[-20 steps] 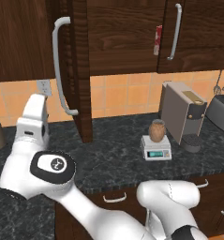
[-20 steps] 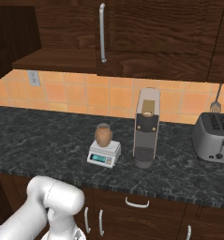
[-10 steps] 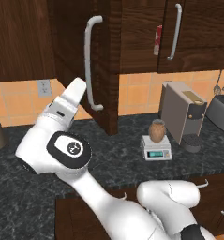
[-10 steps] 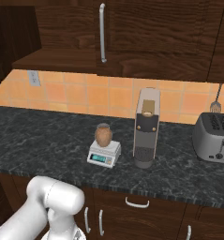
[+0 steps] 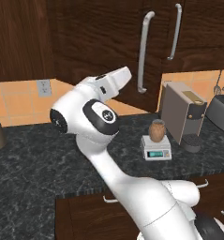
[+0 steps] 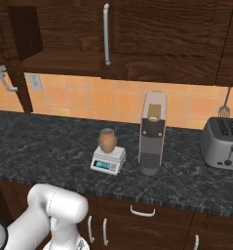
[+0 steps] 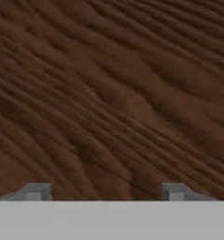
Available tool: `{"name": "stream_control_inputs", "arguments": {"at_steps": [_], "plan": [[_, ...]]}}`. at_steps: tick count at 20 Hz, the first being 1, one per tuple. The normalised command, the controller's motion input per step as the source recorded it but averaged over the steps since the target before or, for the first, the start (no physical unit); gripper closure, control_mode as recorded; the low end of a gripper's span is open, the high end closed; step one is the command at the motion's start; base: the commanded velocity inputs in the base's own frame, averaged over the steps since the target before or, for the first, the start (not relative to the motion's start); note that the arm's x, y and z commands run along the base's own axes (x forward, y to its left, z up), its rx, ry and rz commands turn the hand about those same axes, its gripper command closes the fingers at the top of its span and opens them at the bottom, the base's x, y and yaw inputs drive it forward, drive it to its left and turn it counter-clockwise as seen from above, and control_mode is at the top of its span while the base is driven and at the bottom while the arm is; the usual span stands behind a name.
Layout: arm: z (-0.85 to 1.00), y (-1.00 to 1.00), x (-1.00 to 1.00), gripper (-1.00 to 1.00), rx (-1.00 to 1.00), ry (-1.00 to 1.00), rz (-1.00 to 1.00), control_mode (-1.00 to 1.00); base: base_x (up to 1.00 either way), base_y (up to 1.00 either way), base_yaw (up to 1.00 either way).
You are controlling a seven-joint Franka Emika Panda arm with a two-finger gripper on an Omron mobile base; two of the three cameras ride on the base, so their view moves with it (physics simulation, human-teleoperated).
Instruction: Pick the honey bottle and place it on the digital scale for weighing, and close the cabinet.
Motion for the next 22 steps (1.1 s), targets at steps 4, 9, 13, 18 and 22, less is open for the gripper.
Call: {"name": "stream_control_inputs", "arguments": {"at_steps": [4, 9, 13, 18, 22], "plan": [[0.23, -1.00, 0.71, -1.00, 0.39, 0.00, 0.12, -1.00, 0.00, 0.00, 0.00], [0.00, -1.00, 0.82, -1.00, 0.33, 0.03, 0.17, -1.00, 0.00, 0.00, 0.00], [-0.35, -0.70, 1.00, -1.00, 0.19, 0.00, 0.29, -1.00, 0.00, 0.00, 0.00], [-0.25, -0.35, 1.00, -1.00, 0.12, 0.00, 0.20, -1.00, 0.00, 0.00, 0.00], [-0.28, -0.11, 0.97, -1.00, 0.05, -0.02, 0.06, -1.00, 0.00, 0.00, 0.00]]}}
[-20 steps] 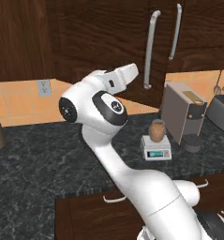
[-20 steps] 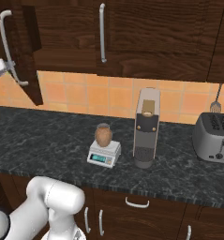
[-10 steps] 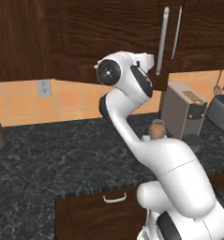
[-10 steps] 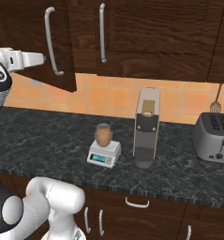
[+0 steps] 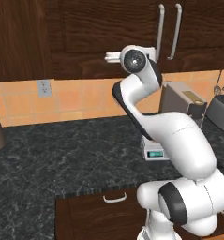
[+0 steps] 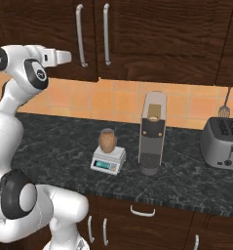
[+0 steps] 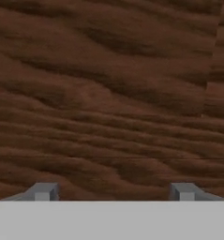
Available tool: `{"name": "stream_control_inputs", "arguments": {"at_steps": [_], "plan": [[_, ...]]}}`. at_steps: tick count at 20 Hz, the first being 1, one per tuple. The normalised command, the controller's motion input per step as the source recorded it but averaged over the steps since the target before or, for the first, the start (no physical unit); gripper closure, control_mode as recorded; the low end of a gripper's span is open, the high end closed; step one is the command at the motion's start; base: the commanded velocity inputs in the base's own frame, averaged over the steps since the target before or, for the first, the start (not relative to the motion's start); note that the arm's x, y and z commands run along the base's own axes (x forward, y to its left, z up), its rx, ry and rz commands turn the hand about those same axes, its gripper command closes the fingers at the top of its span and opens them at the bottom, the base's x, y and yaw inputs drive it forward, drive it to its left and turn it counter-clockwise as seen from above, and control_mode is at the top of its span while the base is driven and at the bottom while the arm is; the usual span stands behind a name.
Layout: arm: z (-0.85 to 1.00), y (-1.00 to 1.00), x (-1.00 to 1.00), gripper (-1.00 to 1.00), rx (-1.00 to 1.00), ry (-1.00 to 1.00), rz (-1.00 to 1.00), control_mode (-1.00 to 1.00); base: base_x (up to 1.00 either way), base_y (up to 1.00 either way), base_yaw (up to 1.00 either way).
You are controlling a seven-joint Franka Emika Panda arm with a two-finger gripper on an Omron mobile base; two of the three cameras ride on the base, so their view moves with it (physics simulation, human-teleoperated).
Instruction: Pick the honey bottle and place it on the digital scale for weighing, and close the cabinet.
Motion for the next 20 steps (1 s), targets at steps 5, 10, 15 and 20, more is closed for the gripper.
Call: {"name": "stream_control_inputs", "arguments": {"at_steps": [5, 10, 15, 20], "plan": [[-0.34, 0.00, 0.98, -1.00, 0.01, -0.04, 0.00, -1.00, 0.00, 0.00, 0.00], [-0.29, -0.14, 1.00, -1.00, 0.06, -0.01, 0.02, -1.00, 0.00, 0.00, 0.00], [-0.29, -0.53, 0.30, -1.00, 0.11, 0.00, 0.05, -1.00, 0.00, 0.00, 0.00], [-0.60, -0.50, 0.64, -1.00, 0.10, 0.00, 0.09, -1.00, 0.00, 0.00, 0.00]]}}
